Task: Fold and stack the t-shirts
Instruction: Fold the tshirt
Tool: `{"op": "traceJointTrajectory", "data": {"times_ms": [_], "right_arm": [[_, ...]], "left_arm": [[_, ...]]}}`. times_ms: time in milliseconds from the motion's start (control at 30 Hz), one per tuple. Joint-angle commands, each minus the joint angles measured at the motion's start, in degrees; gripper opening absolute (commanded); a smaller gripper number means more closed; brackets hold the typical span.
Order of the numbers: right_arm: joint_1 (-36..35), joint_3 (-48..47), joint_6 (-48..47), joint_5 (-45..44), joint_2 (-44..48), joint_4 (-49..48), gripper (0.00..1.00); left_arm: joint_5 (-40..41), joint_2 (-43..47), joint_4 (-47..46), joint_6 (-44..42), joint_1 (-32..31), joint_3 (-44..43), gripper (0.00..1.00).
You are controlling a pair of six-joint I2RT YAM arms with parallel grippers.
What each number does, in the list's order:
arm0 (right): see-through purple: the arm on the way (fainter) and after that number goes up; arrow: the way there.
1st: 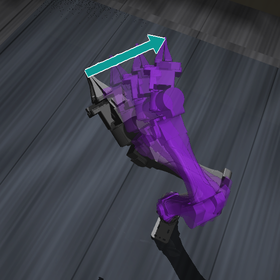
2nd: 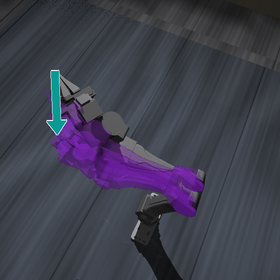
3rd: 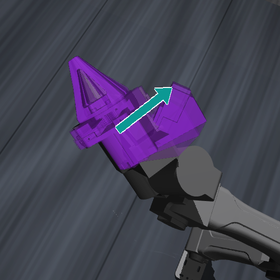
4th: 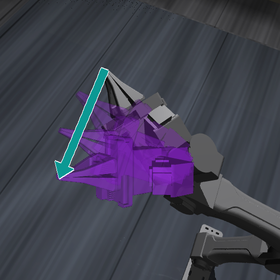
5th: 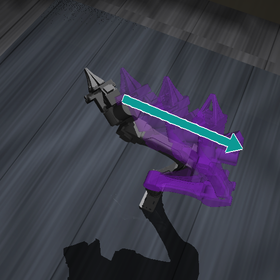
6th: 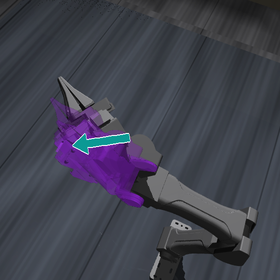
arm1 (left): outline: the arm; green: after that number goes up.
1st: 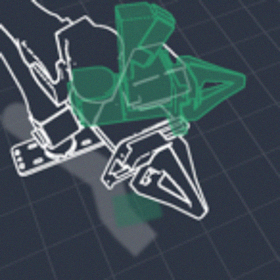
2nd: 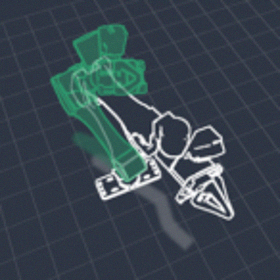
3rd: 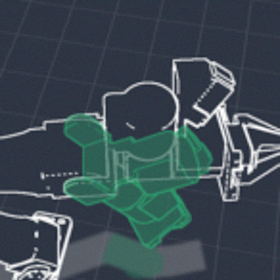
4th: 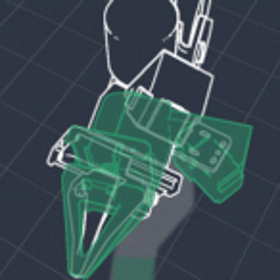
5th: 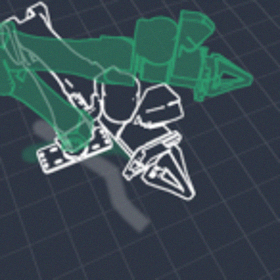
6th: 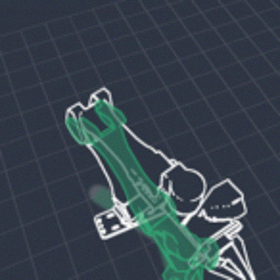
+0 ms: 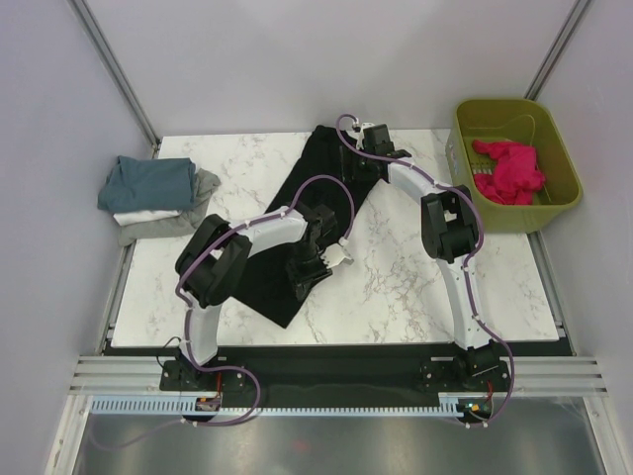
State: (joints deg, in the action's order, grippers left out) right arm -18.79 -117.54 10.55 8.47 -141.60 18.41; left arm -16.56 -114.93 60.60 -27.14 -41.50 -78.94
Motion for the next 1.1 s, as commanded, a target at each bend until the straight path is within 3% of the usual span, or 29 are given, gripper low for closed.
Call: {"op": "traceJointTrajectory", "data": {"times_ms": [0,233,1067], "right_arm": [[0.33,-1.29,-0.7,-1.7,0.89,0.31,0.82],[1.12,-3.66,-1.67,-2.14,-0.43,0.39,0.82],[1.21,-13.5,4.22,6.2,-8.07,-3.73,0.84]], "left_arm": [[-2.78,-2.48,1.37,-0.2,-0.25,-1.48,0.33],[-3.39,-6.35,1.45,0.51,-0.78,-4.73,0.2],[-4.27,-18.29,5.84,-1.96,-10.62,-25.9,0.24]]}}
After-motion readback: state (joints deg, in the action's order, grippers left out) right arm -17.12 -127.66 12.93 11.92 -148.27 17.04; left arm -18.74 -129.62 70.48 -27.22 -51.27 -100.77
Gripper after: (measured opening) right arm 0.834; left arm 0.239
